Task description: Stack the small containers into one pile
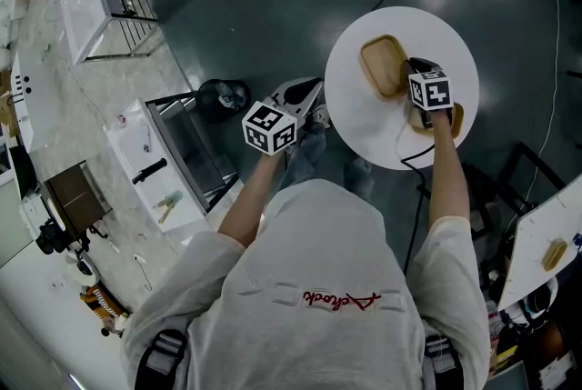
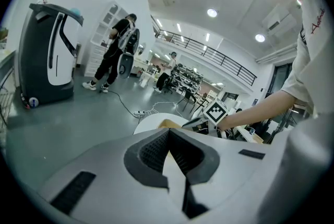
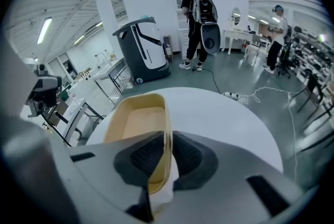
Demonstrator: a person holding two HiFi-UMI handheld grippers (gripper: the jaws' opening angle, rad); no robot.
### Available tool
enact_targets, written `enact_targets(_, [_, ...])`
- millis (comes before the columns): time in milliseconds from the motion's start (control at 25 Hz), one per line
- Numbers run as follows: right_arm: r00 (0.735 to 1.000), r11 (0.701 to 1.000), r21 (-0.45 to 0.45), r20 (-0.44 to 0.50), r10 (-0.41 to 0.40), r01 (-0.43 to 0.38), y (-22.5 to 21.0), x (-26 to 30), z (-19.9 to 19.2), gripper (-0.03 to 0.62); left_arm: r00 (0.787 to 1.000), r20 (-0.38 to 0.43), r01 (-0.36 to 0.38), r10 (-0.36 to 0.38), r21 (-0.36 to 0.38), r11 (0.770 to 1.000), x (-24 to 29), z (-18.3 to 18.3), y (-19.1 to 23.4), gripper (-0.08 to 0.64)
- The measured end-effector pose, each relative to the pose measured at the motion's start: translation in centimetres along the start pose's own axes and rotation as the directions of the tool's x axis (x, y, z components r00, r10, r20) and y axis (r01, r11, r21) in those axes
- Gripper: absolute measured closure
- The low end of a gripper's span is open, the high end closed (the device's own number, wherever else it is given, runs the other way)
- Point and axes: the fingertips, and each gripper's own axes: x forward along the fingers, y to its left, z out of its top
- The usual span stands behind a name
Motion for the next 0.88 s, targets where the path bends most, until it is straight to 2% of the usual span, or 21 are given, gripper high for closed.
enact_targets(240, [1.000,0.999,0.033,0.017,0.004,-0.004,0.3,0.0,-0.2,0.456,1.000,0.005,0.001,-0.001,0.004,1.000,-0.6,0.1,-0.2,0.549])
enact_targets(520, [0.997,0.999,0.034,0.068,-0.044,0.042,0.0,-1.7,0.1,0.446,1.000,0.014,0.009,-0.009,0.015,1.000,-0.9,0.2,-0.9,0.549])
enact_targets(600, [0.994,0.998,0.027,0.084,-0.063,0.061,0.1,-2.4,0.3,0.454,1.000,0.014,0.017,-0.018,0.019,1.000,-0.9,0.2,-1.2,0.549])
enact_targets(680, [0.991,0.996,0.023,0.102,-0.091,0.089,0.0,-3.2,0.3,0.539,1.000,0.011,0.028,-0.028,0.024,0.999,-0.8,0.1,-1.6,0.549])
enact_targets(720, [0.989,0.995,0.022,0.110,-0.100,0.098,0.0,-3.6,0.1,0.558,0.999,0.010,0.035,-0.035,0.027,0.999,-0.7,0.1,-1.9,0.549])
enact_targets(880, [0.985,0.993,0.039,0.126,-0.114,0.110,0.0,-5.4,-1.0,0.569,0.997,0.007,0.074,-0.075,0.043,0.996,0.2,0.3,-3.3,0.549])
